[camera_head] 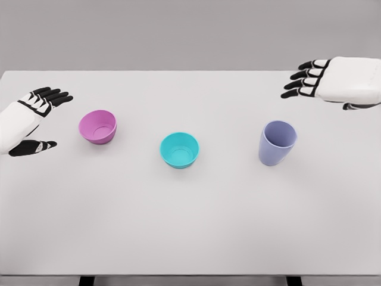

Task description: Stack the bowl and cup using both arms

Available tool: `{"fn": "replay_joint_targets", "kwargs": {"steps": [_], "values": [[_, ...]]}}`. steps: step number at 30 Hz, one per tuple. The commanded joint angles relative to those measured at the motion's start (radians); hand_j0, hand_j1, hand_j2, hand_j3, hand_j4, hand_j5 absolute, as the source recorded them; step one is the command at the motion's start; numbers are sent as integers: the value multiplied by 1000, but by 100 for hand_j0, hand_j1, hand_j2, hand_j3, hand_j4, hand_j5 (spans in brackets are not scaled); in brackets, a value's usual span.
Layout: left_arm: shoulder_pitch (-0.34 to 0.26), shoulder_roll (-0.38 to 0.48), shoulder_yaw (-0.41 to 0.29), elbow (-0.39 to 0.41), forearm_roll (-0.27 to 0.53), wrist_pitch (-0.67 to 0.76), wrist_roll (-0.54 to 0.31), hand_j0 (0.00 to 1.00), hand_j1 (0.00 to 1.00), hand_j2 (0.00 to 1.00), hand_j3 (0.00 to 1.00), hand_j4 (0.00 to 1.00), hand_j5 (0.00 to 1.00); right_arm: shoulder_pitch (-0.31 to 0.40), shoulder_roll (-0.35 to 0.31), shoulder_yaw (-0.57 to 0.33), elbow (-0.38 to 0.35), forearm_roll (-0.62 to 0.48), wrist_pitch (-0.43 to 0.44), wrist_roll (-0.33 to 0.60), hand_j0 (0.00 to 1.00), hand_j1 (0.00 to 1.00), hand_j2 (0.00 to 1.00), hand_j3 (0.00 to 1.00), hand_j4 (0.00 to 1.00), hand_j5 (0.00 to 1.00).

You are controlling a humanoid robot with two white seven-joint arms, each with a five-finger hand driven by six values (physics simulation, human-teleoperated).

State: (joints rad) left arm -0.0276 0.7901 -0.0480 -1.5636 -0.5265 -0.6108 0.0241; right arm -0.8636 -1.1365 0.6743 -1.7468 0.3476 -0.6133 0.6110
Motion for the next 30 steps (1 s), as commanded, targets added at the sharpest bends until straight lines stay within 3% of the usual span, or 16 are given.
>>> {"fn": "replay_joint_targets", "kwargs": {"steps": [1,4,6,8,9,10,11,13,15,16,18,22,24,30], "values": [[0,1,0,0,6,0,0,100,100,100,100,100,100,0,-8,1,-6,-2,2,0,100,100,100,100,100,100],[-18,15,10,-1,8,0,-38,100,100,100,100,100,100,0,-14,-10,-6,-12,2,0,100,100,100,100,100,100],[-34,35,51,-1,51,0,-185,100,100,100,100,100,100,2,-8,-13,-5,-12,2,0,100,100,100,100,100,100],[-34,60,54,14,178,0,-392,100,100,100,100,100,100,14,24,-59,-2,-13,2,0,100,100,100,100,100,100],[-34,81,48,4,255,0,-553,100,100,100,100,100,100,21,38,-82,-5,-13,2,0,100,100,100,100,100,100],[-44,121,45,-22,321,0,-635,100,100,100,100,100,100,29,38,-96,-2,-13,2,0,100,100,100,100,100,100],[-55,135,37,-39,345,0,-635,100,100,100,100,100,100,34,37,-102,-2,-13,2,0,100,100,100,100,100,100],[-187,141,-91,-102,391,0,-635,100,100,100,100,100,100,52,17,-121,3,-16,2,0,100,100,100,100,100,100],[-310,141,-211,-104,421,264,-635,100,100,100,100,100,100,54,20,-130,3,-15,2,0,100,100,100,100,100,100],[-383,141,-294,-104,425,408,-635,100,100,100,100,100,100,54,23,-143,1,-15,2,0,100,100,100,100,100,100],[-491,144,-475,-99,434,565,-635,100,100,100,100,100,100,71,43,-165,1,-15,2,0,100,100,100,100,100,100],[-637,167,-733,-82,467,605,-635,100,100,100,100,100,100,84,52,-174,1,-15,2,0,100,100,100,100,100,100],[-669,181,-768,-82,479,594,-635,100,100,100,100,100,100,86,60,-174,1,-15,2,0,100,100,100,100,100,100],[-684,179,-805,-55,474,597,-635,100,100,100,100,100,100,123,63,-174,0,-15,2,0,100,100,100,100,100,100]]}}
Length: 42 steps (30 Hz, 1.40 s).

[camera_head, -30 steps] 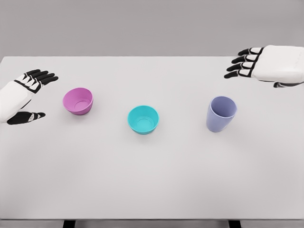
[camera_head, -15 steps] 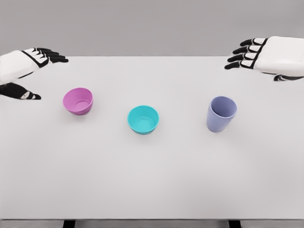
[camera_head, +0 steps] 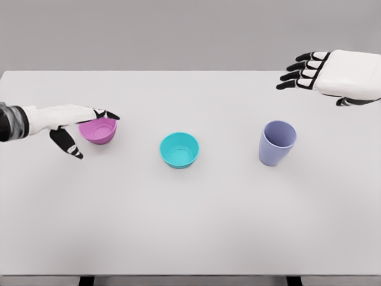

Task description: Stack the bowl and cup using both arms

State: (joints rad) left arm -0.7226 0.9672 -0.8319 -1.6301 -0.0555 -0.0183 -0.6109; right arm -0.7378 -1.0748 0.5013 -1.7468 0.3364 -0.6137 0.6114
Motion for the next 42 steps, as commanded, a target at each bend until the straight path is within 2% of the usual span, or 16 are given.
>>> {"fn": "replay_joint_targets", "kwargs": {"steps": [1,4,8,13,16,19,30,42], "values": [[0,1,-33,21,3,3,0,100,100,100,100,100,100,0,1,-1,0,-3,3,-1,100,100,100,100,100,100],[-21,-4,-41,29,-3,0,0,100,100,100,100,100,100,3,-1,-6,0,-3,3,-1,100,100,100,100,100,100],[-37,-5,-42,27,-102,-80,0,100,100,100,100,100,100,12,1,-6,1,-3,3,-1,100,100,100,100,100,100],[-75,-13,-42,58,-135,-101,0,100,100,100,100,100,100,12,6,-6,3,-3,3,-1,100,100,100,100,100,100],[-98,-94,-46,154,-165,-101,0,100,100,100,100,100,100,12,7,-6,3,-3,3,-1,100,100,100,100,100,100],[-149,-114,-115,200,-165,-103,0,100,100,100,100,100,100,12,12,-6,3,-3,3,-1,100,100,100,100,100,100],[-152,-127,-131,214,-167,-107,0,100,100,100,100,100,100,12,12,-6,4,-3,3,-1,100,100,100,100,100,100],[-153,-157,-142,268,-187,-107,0,100,100,100,100,100,100,14,21,-6,7,-3,3,-1,100,100,100,100,100,100]]}}
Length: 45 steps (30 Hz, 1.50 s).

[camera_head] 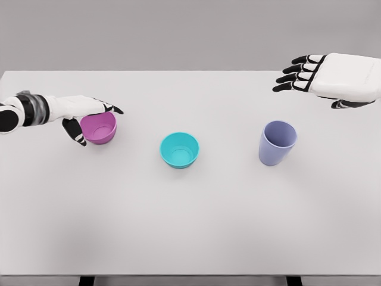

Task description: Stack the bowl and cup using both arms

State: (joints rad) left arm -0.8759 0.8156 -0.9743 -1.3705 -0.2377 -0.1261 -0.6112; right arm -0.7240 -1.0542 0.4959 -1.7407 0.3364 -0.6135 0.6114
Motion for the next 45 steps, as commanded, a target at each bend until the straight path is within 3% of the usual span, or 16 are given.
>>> {"fn": "replay_joint_targets", "kwargs": {"steps": [1,23,31,37,45], "values": [[0,-7,0,8,-5,0,0,100,100,100,100,100,100,0,3,0,3,-4,3,0,100,100,100,100,100,100],[2,-21,-6,33,-20,-1,0,100,100,100,100,100,100,0,19,-2,4,-4,3,0,100,100,100,100,100,100],[2,-26,-6,39,-26,-1,0,73,73,73,73,73,73,0,19,-2,4,-4,3,0,100,100,100,100,100,100],[0,-21,-3,27,-17,-1,0,66,66,66,66,66,66,0,19,-2,4,-4,3,0,100,100,100,100,100,100],[-14,-7,6,-61,-12,-1,0,63,63,63,63,63,63,0,19,-2,6,-4,3,0,100,100,100,100,100,100]]}}
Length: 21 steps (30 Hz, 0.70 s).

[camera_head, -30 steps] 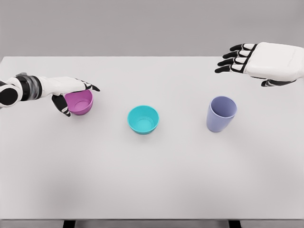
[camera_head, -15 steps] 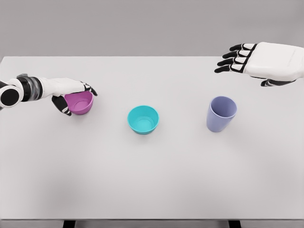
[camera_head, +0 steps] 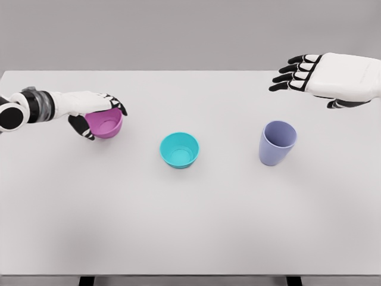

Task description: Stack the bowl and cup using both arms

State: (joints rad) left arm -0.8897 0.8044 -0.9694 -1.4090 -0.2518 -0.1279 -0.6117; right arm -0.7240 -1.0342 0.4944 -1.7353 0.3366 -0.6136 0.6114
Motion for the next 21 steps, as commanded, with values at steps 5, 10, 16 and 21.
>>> {"fn": "replay_joint_targets", "kwargs": {"steps": [5,10,16,21], "values": [[-8,19,1,-82,2,1,1,62,62,62,62,62,62,0,-1,0,0,-4,3,0,100,100,100,100,100,100],[-11,32,1,-134,-1,1,1,62,62,62,62,62,62,0,0,0,0,-4,3,0,100,100,100,100,100,100],[-11,45,3,-197,2,-44,1,61,61,61,61,61,61,0,0,0,5,-4,3,0,100,100,100,100,100,100],[-11,44,6,-246,0,-62,1,61,61,61,61,61,61,0,2,0,7,-4,3,0,100,100,100,100,100,100]]}}
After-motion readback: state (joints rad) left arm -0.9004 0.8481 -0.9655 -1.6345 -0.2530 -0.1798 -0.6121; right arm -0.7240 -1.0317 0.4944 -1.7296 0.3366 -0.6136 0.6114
